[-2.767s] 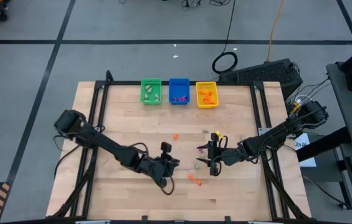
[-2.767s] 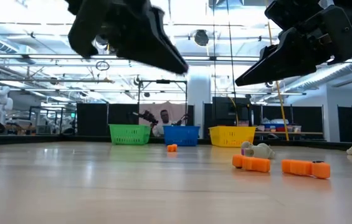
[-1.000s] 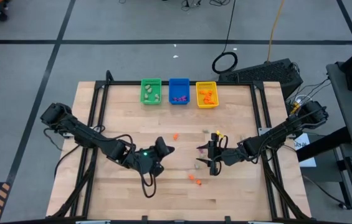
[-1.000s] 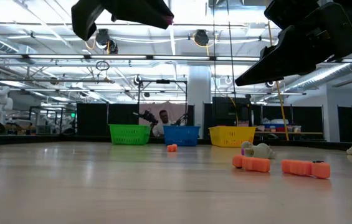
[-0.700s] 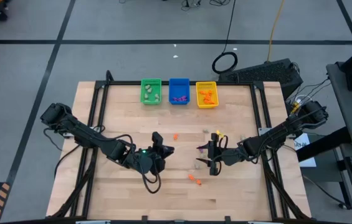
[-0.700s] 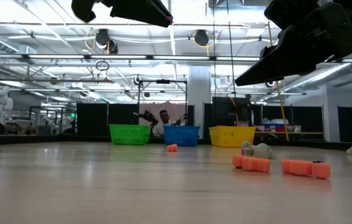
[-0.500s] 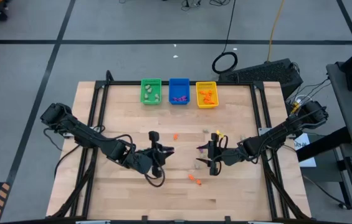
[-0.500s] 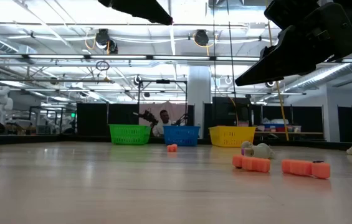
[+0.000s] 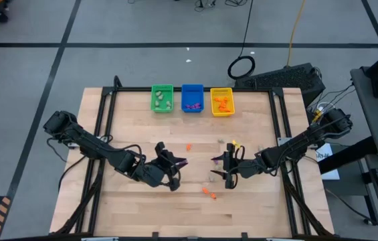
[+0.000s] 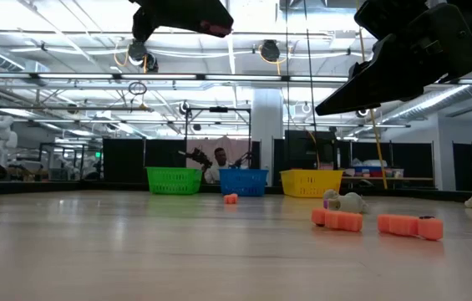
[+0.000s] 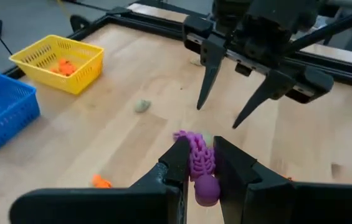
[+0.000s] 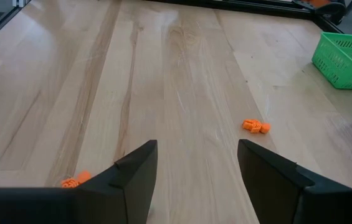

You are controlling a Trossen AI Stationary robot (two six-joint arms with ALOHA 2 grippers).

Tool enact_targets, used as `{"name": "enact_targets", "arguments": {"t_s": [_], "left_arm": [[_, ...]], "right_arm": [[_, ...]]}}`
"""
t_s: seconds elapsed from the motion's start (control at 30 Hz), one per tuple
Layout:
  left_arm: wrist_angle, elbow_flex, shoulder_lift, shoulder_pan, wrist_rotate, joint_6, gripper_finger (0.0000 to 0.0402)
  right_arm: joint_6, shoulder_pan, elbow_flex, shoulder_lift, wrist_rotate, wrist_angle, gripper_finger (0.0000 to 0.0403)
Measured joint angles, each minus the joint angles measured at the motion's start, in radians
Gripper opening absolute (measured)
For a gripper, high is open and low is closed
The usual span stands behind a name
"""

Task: Sort Halloween decoration
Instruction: Put the purple skeleton toy into the blue bin

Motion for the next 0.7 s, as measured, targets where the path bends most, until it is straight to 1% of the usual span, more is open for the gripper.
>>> {"name": "enact_targets", "arguments": {"t_s": [0.2, 0.33, 0.53, 0.7], "left_arm": [[0.041, -0.001, 0.000, 0.007, -0.032, 0.028, 0.0052], [0.039, -0.001, 0.000, 0.052, -0.040, 0.028, 0.0052], [0.036, -0.001, 0.000, 0.203, -0.027, 0.061, 0.0052], [0.033, -0.001, 0.000, 0.373, 0.103, 0.066, 0.0052]], "right_arm": [[0.005, 0.000, 0.000, 0.000, 0.000, 0.000, 0.0210], [0.007, 0.000, 0.000, 0.000, 0.000, 0.000, 0.0210], [0.007, 0.000, 0.000, 0.000, 0.000, 0.000, 0.0210], [0.006, 0.000, 0.000, 0.000, 0.000, 0.000, 0.0210]]}}
